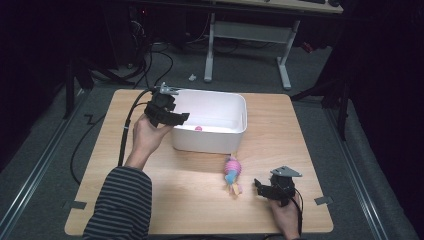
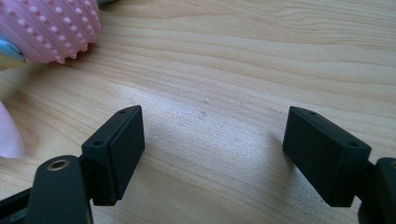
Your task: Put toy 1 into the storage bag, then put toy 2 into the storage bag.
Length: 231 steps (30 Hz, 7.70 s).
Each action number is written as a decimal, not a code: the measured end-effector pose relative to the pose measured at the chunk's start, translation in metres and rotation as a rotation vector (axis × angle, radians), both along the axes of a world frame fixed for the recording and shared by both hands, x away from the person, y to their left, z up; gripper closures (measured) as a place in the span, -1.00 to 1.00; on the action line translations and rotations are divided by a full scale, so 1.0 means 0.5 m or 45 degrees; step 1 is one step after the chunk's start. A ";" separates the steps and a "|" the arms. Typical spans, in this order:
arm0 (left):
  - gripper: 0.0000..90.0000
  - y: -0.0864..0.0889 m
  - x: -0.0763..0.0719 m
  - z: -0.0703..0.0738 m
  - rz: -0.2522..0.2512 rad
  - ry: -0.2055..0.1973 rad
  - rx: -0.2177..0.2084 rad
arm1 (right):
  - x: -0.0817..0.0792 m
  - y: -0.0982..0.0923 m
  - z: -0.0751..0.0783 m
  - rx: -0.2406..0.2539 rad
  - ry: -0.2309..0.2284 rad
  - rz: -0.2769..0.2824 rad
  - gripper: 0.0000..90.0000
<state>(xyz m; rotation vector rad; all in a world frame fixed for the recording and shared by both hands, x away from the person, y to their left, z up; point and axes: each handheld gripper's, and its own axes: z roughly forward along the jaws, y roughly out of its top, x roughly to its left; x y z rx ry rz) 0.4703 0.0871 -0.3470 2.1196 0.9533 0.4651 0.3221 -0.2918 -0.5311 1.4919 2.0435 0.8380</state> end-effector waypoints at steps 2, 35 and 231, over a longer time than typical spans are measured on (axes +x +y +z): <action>-0.13 0.005 -0.006 0.000 0.001 -0.010 -0.001 | 0.000 0.000 0.000 0.000 0.000 0.000 -0.54; -0.14 0.101 -0.088 -0.015 0.068 -0.013 -0.092 | 0.000 0.000 0.000 0.001 0.001 -0.002 -0.54; -0.34 0.082 -0.219 -0.377 0.187 0.048 -0.015 | 0.066 0.134 0.142 -0.015 0.173 0.448 -0.41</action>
